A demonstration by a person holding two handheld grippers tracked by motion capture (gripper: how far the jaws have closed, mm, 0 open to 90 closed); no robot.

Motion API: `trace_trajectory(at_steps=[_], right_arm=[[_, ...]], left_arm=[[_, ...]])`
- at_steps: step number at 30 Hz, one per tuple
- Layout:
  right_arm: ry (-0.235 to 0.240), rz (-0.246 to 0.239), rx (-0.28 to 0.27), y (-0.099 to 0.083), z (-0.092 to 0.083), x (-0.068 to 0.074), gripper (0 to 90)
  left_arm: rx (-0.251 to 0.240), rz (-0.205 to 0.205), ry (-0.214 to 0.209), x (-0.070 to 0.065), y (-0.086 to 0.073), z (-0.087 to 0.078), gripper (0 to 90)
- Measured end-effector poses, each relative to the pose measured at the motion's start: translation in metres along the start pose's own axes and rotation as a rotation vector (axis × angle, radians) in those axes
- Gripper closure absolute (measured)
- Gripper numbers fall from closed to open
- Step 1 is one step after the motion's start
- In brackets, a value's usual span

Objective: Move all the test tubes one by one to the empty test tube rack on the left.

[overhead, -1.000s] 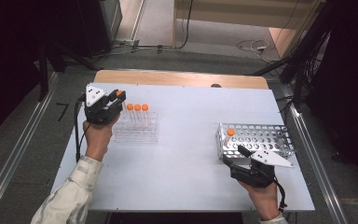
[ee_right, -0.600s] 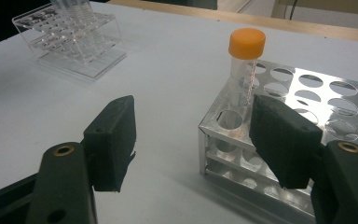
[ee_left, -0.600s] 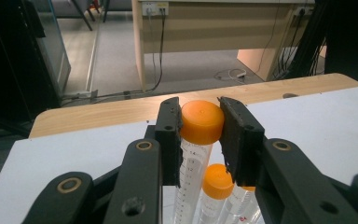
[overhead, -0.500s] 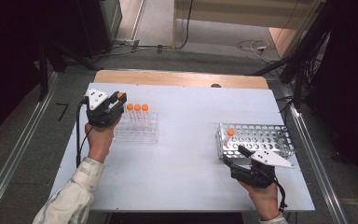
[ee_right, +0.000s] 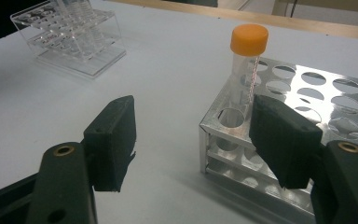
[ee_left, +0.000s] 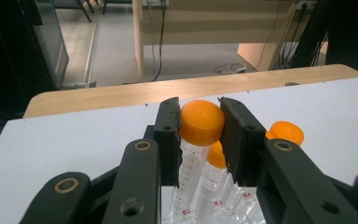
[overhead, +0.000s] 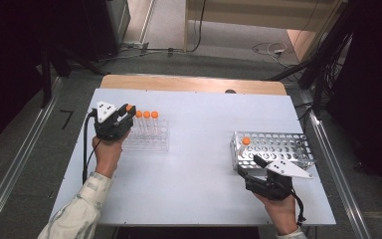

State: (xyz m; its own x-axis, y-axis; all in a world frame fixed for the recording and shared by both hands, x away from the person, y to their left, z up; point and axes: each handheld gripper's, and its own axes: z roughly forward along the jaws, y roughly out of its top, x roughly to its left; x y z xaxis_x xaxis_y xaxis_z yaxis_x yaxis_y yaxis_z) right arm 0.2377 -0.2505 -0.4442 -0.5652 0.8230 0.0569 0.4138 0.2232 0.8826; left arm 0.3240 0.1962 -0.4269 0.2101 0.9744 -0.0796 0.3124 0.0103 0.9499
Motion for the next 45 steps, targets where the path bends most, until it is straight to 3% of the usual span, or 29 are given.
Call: trace_trajectory(at_steps=[25,38,45], right_arm=[[-0.001,0.000,0.000,0.000,0.000,0.000,30.2],[-0.023,0.013,-0.003,-0.001,0.001,-0.006,30.2],[-0.046,0.024,0.005,-0.001,0.005,-0.011,30.7]], left_arm=[[-0.012,-0.049,-0.035,0.000,0.003,-0.010,51.1],[-0.008,-0.047,-0.077,-0.017,-0.001,-0.031,27.0],[0.002,-0.040,-0.112,-0.029,-0.013,-0.040,23.5]])
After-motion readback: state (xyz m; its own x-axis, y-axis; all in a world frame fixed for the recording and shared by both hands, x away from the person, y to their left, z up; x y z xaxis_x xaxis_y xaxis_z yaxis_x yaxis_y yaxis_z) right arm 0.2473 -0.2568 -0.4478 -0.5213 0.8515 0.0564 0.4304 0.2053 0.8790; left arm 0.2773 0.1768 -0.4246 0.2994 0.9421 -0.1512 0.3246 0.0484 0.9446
